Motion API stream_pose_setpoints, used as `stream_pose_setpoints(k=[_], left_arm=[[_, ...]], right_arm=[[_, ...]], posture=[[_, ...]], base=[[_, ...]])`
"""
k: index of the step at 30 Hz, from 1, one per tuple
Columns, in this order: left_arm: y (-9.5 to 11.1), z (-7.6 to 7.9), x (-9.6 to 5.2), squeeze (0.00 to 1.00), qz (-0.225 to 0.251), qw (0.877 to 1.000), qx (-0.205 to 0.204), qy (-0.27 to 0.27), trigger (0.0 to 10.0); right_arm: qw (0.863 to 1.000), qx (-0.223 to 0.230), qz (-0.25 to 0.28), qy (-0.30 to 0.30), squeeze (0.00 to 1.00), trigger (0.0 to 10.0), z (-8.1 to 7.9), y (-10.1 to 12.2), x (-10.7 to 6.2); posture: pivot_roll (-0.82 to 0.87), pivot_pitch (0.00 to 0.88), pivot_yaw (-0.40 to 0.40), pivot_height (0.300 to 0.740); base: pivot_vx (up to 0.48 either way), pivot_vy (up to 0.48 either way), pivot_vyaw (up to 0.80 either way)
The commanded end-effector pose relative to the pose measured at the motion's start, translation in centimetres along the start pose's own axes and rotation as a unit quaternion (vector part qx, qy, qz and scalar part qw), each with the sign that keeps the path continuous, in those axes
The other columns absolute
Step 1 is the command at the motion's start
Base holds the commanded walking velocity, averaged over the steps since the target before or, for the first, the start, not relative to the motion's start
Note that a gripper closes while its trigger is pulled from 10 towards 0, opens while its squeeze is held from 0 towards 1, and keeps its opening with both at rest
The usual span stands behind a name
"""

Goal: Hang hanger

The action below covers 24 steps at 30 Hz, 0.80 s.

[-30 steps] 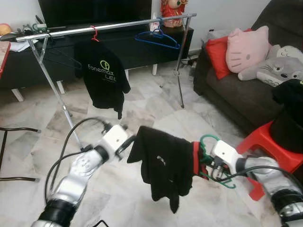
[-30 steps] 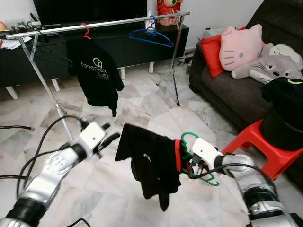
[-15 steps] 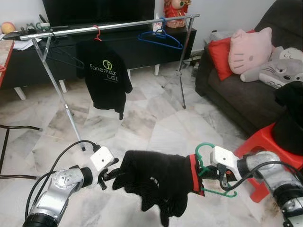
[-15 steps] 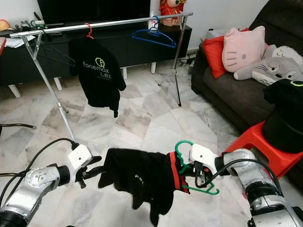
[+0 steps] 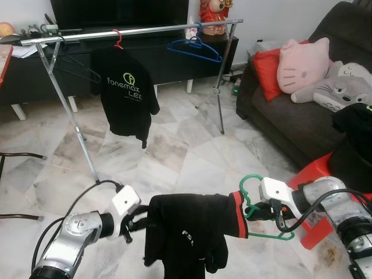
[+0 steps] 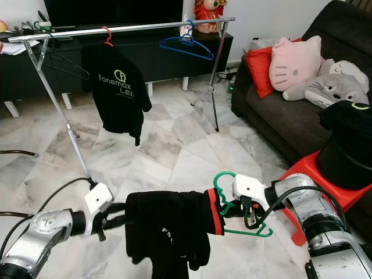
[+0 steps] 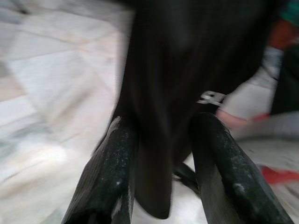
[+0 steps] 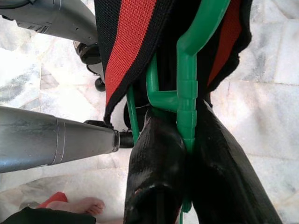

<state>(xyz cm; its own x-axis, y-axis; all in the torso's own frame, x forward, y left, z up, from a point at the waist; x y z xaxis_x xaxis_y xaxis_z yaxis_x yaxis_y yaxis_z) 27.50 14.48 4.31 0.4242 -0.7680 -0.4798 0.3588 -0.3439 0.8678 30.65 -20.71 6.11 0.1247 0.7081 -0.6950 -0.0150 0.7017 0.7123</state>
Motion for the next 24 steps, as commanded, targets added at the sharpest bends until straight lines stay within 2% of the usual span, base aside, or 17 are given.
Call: stream_pose_setpoints(k=[1, 8, 9, 10, 11, 12, 13, 14, 16, 18, 19, 21, 22, 23, 24], left_arm=[[0.2, 0.7, 0.3, 0.0, -0.003, 1.0, 0.003, -0.021, 10.0], [0.6, 0.8, 1.1, 0.0, 0.0, 1.0, 0.007, -0.026, 10.0], [0.7, 0.8, 1.1, 0.0, 0.001, 1.0, 0.007, -0.027, 9.5], [0.7, 0.8, 1.2, 0.0, 0.001, 1.0, 0.006, -0.027, 9.5], [0.8, 0.8, 1.2, 0.0, 0.002, 1.0, 0.006, -0.027, 6.5], [0.8, 0.8, 1.2, 0.0, 0.002, 1.0, 0.006, -0.028, 4.3], [0.8, 0.8, 1.2, 0.0, 0.002, 1.0, 0.006, -0.028, 4.3], [0.8, 0.8, 1.2, 0.0, 0.003, 1.0, 0.005, -0.03, 0.0], [0.9, 0.9, 1.3, 0.0, 0.004, 1.0, 0.005, -0.03, 0.0], [0.9, 0.8, 1.4, 0.0, 0.004, 1.0, 0.005, -0.029, 1.0], [0.9, 0.7, 1.6, 0.0, 0.003, 1.0, 0.008, -0.025, 0.0], [0.9, 0.7, 1.7, 0.0, 0.003, 1.0, 0.009, -0.023, 0.0], [0.9, 0.7, 1.8, 0.0, 0.003, 1.0, 0.009, -0.023, 0.7], [0.9, 0.7, 1.8, 0.0, 0.003, 1.0, 0.009, -0.02, 8.0], [0.9, 0.7, 1.9, 0.0, 0.003, 1.0, 0.008, -0.02, 10.0]], right_arm=[[1.0, -0.021, 0.014, -0.002, 0.0, 0.0, 0.7, 1.1, -0.4], [0.999, -0.025, 0.025, 0.006, 0.0, 0.0, 0.5, 1.5, 0.1], [0.999, -0.025, 0.026, 0.007, 0.0, 0.0, 0.5, 1.6, 0.1], [0.999, -0.025, 0.026, 0.007, 0.0, 0.0, 0.5, 1.6, 0.1], [0.999, -0.025, 0.027, 0.007, 0.0, 0.0, 0.5, 1.6, 0.1], [0.999, -0.026, 0.027, 0.008, 0.0, 0.0, 0.5, 1.6, 0.2], [0.999, -0.026, 0.027, 0.008, 0.0, 0.0, 0.5, 1.6, 0.2], [0.999, -0.026, 0.029, 0.009, 0.0, 0.0, 0.5, 1.6, 0.2], [0.999, -0.026, 0.03, 0.009, 0.0, 0.0, 0.4, 1.7, 0.3], [0.999, -0.027, 0.031, 0.01, 0.0, 0.0, 0.4, 1.7, 0.3], [0.999, -0.027, 0.033, 0.011, 0.0, 0.0, 0.4, 1.8, 0.4], [0.999, -0.027, 0.034, 0.012, 0.0, 0.0, 0.3, 1.8, 0.5], [0.999, -0.027, 0.034, 0.013, 0.0, 0.0, 0.3, 1.8, 0.5], [0.999, -0.027, 0.035, 0.013, 0.0, 0.0, 0.3, 1.8, 0.5], [0.999, -0.028, 0.035, 0.014, 0.0, 0.0, 0.3, 1.8, 0.5]], posture=[[-0.07, 0.0, -0.12, 0.74], [-0.07, 0.0, -0.109, 0.74], [-0.07, 0.0, -0.109, 0.74], [-0.07, 0.0, -0.109, 0.74], [-0.07, 0.0, -0.106, 0.74], [-0.07, 0.0, -0.106, 0.74], [-0.07, 0.0, -0.106, 0.74], [-0.07, 0.0, -0.104, 0.74], [-0.07, 0.0, -0.102, 0.74], [-0.07, 0.0, -0.102, 0.74], [-0.07, 0.0, -0.101, 0.74], [-0.07, 0.0, -0.101, 0.74], [-0.08, 0.0, -0.101, 0.74], [-0.08, 0.0, -0.101, 0.74], [-0.07, 0.0, -0.101, 0.74]], base=[[0.0, 0.0, 0.0], [0.0, 0.0, 0.0], [0.0, 0.0, 0.0], [0.0, 0.0, 0.0], [0.0, 0.0, 0.0], [0.0, 0.0, 0.0], [0.0, 0.0, 0.0], [0.0, 0.0, 0.0], [0.0, 0.0, 0.0], [0.0, 0.0, 0.0], [0.0, 0.0, 0.0], [0.0, 0.0, 0.0], [0.0, 0.0, 0.0], [0.0, 0.0, 0.0], [0.0, 0.0, 0.0]])
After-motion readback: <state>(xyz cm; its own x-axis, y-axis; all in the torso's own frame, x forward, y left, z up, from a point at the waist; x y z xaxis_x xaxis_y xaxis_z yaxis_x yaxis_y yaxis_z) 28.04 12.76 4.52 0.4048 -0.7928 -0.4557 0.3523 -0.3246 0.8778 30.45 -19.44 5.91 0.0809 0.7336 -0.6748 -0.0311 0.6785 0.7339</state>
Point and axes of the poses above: a point about 5 cm out from each wrist's last joint towards the gripper, its own x axis pointing out of the wrist towards the gripper, its own y axis along the axis of the wrist's last joint, z = x × y, the point moved 4 cm from there along x, pointing out of the wrist towards the gripper, and after that the axes turned 8 degrees about -x, right-handed, at the moved point
